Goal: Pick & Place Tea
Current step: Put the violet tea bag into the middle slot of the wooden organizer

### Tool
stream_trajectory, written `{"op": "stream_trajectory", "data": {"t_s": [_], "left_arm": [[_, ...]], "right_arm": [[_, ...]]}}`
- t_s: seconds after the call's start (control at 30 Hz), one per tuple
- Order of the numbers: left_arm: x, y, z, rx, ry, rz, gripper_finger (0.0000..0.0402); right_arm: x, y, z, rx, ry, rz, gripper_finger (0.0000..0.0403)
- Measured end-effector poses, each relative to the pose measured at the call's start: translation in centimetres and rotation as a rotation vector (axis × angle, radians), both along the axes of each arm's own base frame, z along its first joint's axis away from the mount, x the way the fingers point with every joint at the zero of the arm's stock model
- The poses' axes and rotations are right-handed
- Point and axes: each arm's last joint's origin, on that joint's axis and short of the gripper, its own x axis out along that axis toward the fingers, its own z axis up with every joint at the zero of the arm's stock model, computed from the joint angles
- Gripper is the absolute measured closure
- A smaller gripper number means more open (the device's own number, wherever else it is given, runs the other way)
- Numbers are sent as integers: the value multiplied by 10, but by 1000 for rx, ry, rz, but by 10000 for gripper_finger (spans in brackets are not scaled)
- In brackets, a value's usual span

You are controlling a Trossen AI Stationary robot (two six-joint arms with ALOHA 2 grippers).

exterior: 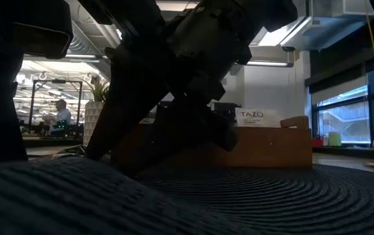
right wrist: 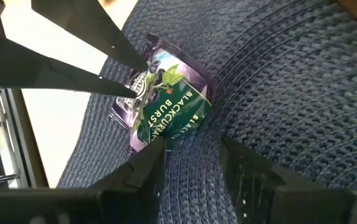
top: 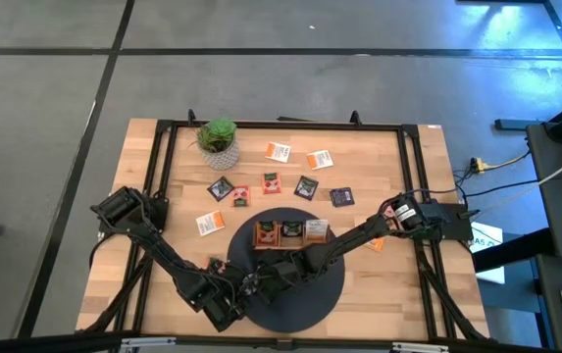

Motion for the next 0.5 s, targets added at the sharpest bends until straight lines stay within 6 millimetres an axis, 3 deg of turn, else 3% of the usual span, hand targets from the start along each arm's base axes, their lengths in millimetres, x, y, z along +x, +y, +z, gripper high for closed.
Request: {"op": "stream_trajectory", "data": {"t_s": [0.5], "left_arm": [[0, 0, -1, -2, 2, -1, 318]], "right_arm": [[4, 1, 13, 27, -76, 46, 247]]}}
